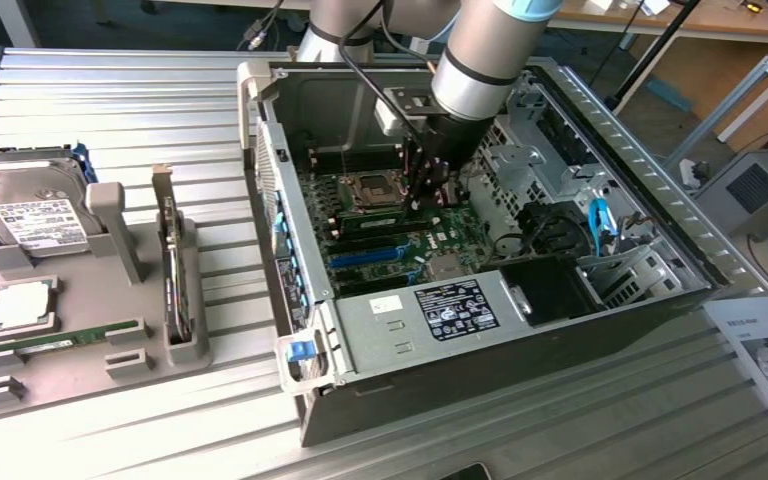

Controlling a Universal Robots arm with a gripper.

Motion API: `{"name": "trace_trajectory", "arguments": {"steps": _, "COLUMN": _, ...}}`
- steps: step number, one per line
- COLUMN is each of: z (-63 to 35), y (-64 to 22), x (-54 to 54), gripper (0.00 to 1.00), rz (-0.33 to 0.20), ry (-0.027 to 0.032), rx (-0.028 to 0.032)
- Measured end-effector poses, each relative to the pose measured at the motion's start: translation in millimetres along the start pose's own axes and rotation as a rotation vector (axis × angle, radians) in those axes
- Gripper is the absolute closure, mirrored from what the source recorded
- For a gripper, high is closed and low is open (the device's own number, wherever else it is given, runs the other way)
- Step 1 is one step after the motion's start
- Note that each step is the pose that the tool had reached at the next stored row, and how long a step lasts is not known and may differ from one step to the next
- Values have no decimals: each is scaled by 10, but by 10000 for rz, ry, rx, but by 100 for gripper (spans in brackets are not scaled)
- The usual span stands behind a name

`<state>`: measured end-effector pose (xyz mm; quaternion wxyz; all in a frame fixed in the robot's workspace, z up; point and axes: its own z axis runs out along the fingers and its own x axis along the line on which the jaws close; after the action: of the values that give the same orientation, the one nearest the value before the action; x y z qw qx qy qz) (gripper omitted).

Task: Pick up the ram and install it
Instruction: 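Insert the ram into the slot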

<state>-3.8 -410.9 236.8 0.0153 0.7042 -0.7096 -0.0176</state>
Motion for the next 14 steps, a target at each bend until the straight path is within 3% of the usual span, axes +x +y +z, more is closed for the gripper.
{"name": "trace_trajectory", "arguments": {"steps": 14, "z": 0, "y": -13, "x": 0, "gripper": 88, "rz": 0, "ry": -1, "rx": 0}}
